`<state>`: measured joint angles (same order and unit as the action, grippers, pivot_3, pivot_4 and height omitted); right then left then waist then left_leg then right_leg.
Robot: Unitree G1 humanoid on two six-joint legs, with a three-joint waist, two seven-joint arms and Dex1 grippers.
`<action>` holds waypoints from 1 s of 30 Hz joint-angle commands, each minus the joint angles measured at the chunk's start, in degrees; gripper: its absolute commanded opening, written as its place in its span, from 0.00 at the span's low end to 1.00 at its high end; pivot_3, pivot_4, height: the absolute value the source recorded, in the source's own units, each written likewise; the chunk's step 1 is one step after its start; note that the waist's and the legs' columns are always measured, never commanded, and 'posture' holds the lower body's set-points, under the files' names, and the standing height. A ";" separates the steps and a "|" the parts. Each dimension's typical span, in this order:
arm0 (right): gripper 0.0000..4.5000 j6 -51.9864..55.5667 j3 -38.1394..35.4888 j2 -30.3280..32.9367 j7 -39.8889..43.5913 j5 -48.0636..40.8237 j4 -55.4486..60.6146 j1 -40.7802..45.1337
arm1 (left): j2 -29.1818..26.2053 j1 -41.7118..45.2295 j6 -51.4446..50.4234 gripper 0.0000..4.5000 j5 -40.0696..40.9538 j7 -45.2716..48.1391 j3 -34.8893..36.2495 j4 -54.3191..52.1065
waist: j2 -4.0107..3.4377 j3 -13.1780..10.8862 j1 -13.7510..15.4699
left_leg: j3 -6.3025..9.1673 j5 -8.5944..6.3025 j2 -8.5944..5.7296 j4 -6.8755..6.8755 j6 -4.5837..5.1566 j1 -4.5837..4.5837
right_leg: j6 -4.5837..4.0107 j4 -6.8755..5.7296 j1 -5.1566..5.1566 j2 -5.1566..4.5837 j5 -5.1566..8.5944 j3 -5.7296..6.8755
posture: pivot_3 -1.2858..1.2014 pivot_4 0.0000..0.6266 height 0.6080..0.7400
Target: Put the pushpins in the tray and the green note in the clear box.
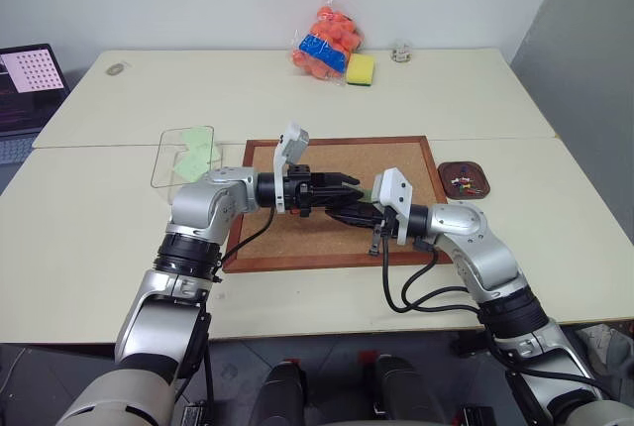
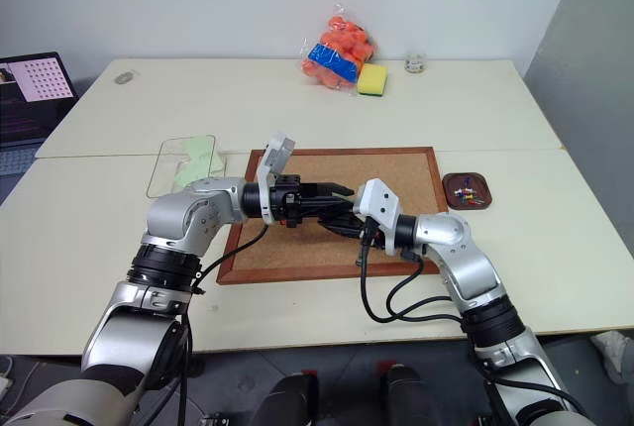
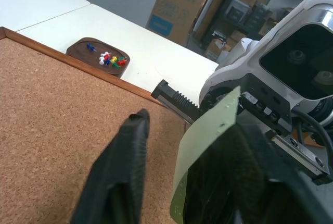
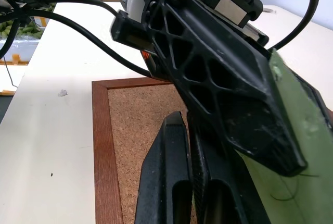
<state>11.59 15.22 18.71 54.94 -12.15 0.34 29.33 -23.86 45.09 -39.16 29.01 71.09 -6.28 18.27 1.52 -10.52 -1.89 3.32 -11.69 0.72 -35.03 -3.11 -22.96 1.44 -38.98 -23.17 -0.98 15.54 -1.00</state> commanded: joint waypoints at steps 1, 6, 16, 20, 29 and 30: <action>0.00 -0.84 -0.60 -0.20 0.15 -0.85 1.96 0.82 | -0.39 0.36 0.95 0.28 0.40 0.59 1.08 -1.57 | 0.00 0.00 0.00 | 0.00 0.00 0.00 0.00 0.00 0.00 | 0.00 0.00 0.00 0.00 0.00 0.00 | 0.52 0.24 1.00; 0.00 -0.78 -0.50 -0.33 0.21 -1.07 2.50 0.66 | -0.66 -0.28 0.75 0.08 0.28 0.62 0.88 -2.24 | 0.00 0.00 0.00 | 0.00 0.00 0.00 0.00 0.00 0.00 | 0.00 0.00 0.00 0.00 0.00 0.00 | 0.52 0.24 1.00; 0.00 -1.04 -0.63 0.58 0.43 -1.03 4.54 0.23 | -1.22 -1.92 3.37 0.01 -2.59 -1.69 0.47 -1.42 | 0.00 0.00 0.03 | 0.01 0.00 0.00 0.00 0.00 0.00 | 0.00 0.00 0.00 0.00 0.00 0.00 | 0.52 0.24 1.00; 0.00 0.00 -1.25 1.06 0.18 -1.89 6.91 0.14 | -1.06 -2.02 4.26 0.01 -3.47 -2.99 0.84 -0.82 | 0.00 0.00 0.03 | 0.01 0.00 0.00 0.00 0.00 0.00 | 0.00 0.00 0.00 0.00 0.00 0.00 | 0.52 0.24 1.00; 0.00 6.12 -5.32 1.82 -3.44 -5.80 13.03 0.60 | -0.78 -3.31 7.25 0.01 -4.76 -5.12 1.07 -0.30 | 0.00 0.00 0.04 | 0.01 0.00 0.00 -0.01 0.00 0.00 | 0.00 0.00 0.00 -0.01 0.00 0.00 | 0.52 0.24 1.00; 0.00 6.57 -5.54 1.85 -3.76 -6.08 13.30 0.58 | -0.75 -3.43 7.31 0.01 -4.73 -5.24 1.14 -0.36 | 0.00 0.00 0.03 | 0.01 0.00 0.00 -0.01 0.00 0.00 | 0.00 0.00 0.00 -0.01 0.00 0.00 | 0.52 0.24 1.00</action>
<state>17.37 11.64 20.44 52.12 -16.64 10.67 29.27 -24.73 41.57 -33.03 24.40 66.38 -6.35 18.65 1.52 -10.52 -1.86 3.33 -11.69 0.72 -35.04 -3.10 -22.96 1.43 -38.98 -23.17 -0.99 15.53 -1.00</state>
